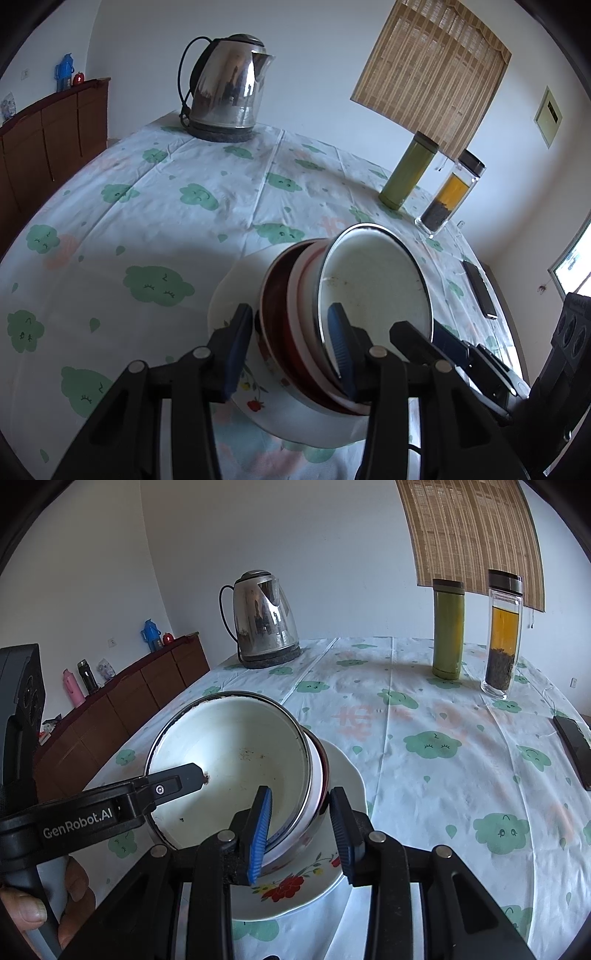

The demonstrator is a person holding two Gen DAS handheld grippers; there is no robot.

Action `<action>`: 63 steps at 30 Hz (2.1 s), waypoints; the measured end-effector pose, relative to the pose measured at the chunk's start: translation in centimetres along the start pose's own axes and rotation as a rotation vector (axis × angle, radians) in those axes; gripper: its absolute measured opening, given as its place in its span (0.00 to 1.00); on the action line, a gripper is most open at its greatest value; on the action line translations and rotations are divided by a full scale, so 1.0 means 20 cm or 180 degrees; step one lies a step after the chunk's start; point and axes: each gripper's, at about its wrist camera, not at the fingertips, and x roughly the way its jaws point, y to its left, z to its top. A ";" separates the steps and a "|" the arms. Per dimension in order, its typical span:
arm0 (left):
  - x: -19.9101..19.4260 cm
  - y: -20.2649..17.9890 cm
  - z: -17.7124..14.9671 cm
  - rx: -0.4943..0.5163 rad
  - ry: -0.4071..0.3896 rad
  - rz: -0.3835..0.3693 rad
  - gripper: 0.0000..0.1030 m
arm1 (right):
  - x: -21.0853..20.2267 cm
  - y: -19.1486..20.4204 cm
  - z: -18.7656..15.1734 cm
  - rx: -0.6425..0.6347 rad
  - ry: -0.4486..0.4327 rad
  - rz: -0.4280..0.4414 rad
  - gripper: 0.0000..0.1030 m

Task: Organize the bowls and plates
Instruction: 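Lower the nested bowl stack onto the red-flower plate stack with both grippers, then open both grippers and pull them back from the bowl stack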

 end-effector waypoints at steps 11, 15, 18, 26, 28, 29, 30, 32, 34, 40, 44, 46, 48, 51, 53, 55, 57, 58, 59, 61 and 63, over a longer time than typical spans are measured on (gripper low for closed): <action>-0.08 0.00 0.01 0.0049 -0.0267 0.0099 0.60 | -0.07 0.05 0.00 -0.0211 -0.0210 0.0001 0.52; -0.12 0.00 0.02 0.0107 -0.0416 0.0169 0.64 | -0.09 0.06 -0.01 -0.0284 -0.0302 -0.0064 0.53; -0.16 -0.01 0.02 0.0175 -0.0601 0.0259 0.68 | -0.15 0.06 -0.01 -0.0360 -0.0514 -0.0195 0.53; -0.28 -0.10 -0.01 0.0481 -0.1113 0.0391 0.79 | -0.38 0.08 -0.02 -0.0480 -0.1386 -0.0578 0.68; -0.30 -0.11 -0.02 0.0543 -0.1222 0.0410 0.90 | -0.41 0.09 -0.02 -0.0506 -0.1501 -0.0630 0.71; -0.31 -0.12 -0.02 0.0569 -0.1264 0.0428 0.91 | -0.41 0.09 -0.02 -0.0510 -0.1528 -0.0655 0.73; -0.31 -0.12 -0.02 0.0592 -0.1297 0.0447 0.92 | -0.42 0.08 -0.02 -0.0509 -0.1540 -0.0667 0.73; -0.32 -0.13 -0.02 0.0628 -0.1329 0.0481 0.92 | -0.41 0.08 -0.01 -0.0494 -0.1525 -0.0681 0.73; -0.32 -0.13 -0.02 0.0626 -0.1324 0.0484 0.93 | -0.40 0.06 0.00 -0.0471 -0.1505 -0.0692 0.73; -0.33 -0.11 -0.02 0.0570 -0.1358 0.0463 0.95 | -0.39 0.05 -0.01 -0.0426 -0.1462 -0.0732 0.73; -0.34 -0.13 -0.04 0.0610 -0.1406 0.0485 0.98 | -0.40 0.04 -0.02 -0.0413 -0.1479 -0.0752 0.73; -0.34 -0.14 -0.04 0.0649 -0.1397 0.0508 0.98 | -0.39 0.04 -0.02 -0.0396 -0.1467 -0.0758 0.73; -0.33 -0.14 -0.04 0.0675 -0.1381 0.0513 0.98 | -0.39 0.02 -0.02 -0.0365 -0.1467 -0.0759 0.73; -0.33 -0.15 -0.04 0.0681 -0.1379 0.0518 0.99 | -0.41 0.01 -0.02 -0.0322 -0.1500 -0.0758 0.73; -0.33 -0.15 -0.04 0.0683 -0.1378 0.0525 0.99 | -0.41 0.01 -0.02 -0.0302 -0.1521 -0.0763 0.73; -0.33 -0.15 -0.04 0.0684 -0.1370 0.0527 0.99 | -0.41 0.00 -0.02 -0.0290 -0.1516 -0.0763 0.73; -0.33 -0.15 -0.04 0.0691 -0.1362 0.0534 0.99 | -0.41 0.00 -0.02 -0.0286 -0.1507 -0.0768 0.74; -0.33 -0.15 -0.04 0.0692 -0.1359 0.0532 0.99 | -0.41 0.00 -0.02 -0.0287 -0.1506 -0.0767 0.74; -0.33 -0.14 -0.04 0.0691 -0.1356 0.0530 0.99 | -0.41 0.00 -0.02 -0.0287 -0.1507 -0.0768 0.74; -0.33 -0.14 -0.04 0.0688 -0.1355 0.0536 0.99 | -0.41 0.00 -0.02 -0.0288 -0.1512 -0.0775 0.74; -0.33 -0.14 -0.04 0.0673 -0.1341 0.0529 0.99 | -0.41 0.00 -0.02 -0.0285 -0.1519 -0.0780 0.74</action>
